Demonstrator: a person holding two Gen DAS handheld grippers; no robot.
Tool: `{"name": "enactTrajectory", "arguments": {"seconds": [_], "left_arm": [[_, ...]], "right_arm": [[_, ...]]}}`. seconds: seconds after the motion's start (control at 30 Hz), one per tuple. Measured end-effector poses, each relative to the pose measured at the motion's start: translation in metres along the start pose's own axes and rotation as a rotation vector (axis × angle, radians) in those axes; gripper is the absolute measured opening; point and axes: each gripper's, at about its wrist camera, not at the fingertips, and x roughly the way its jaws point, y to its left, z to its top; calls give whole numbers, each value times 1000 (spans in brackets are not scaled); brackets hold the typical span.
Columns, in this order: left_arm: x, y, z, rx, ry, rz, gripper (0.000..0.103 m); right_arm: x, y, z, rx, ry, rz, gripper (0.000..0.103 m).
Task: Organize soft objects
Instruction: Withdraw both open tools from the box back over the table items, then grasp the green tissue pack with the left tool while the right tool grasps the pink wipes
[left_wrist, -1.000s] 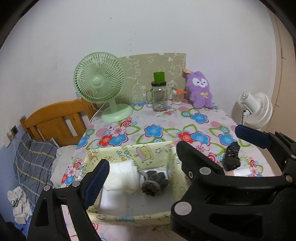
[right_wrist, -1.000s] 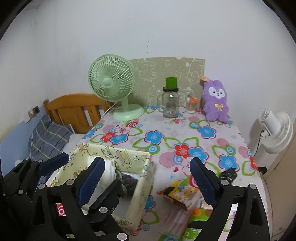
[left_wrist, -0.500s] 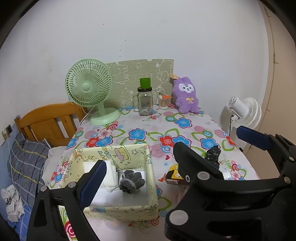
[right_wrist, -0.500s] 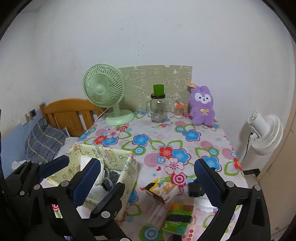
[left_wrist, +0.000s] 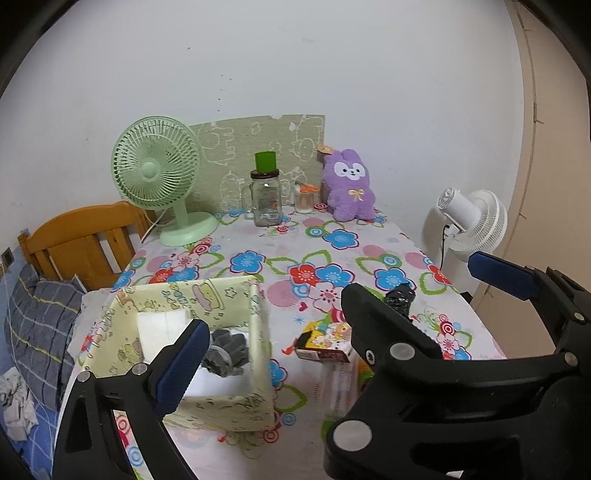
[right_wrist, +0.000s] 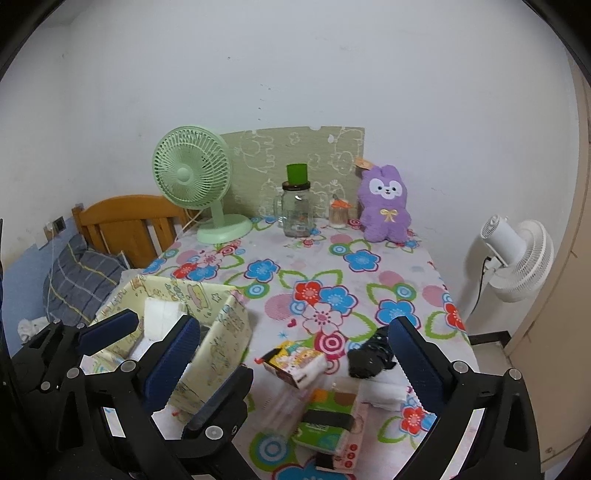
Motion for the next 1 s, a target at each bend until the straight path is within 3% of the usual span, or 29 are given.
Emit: {"name": "enactTrajectory", "arguments": {"seconds": [0.43,1.0], "left_arm": [[10,-24,-19,-11,-13,-33,98],[46,-47,-49,10,65,-58,98]], "right_arm": [[1,-26,-23,7,7,-8,103],[22,-56,-65,59,77,-33,103]]}}
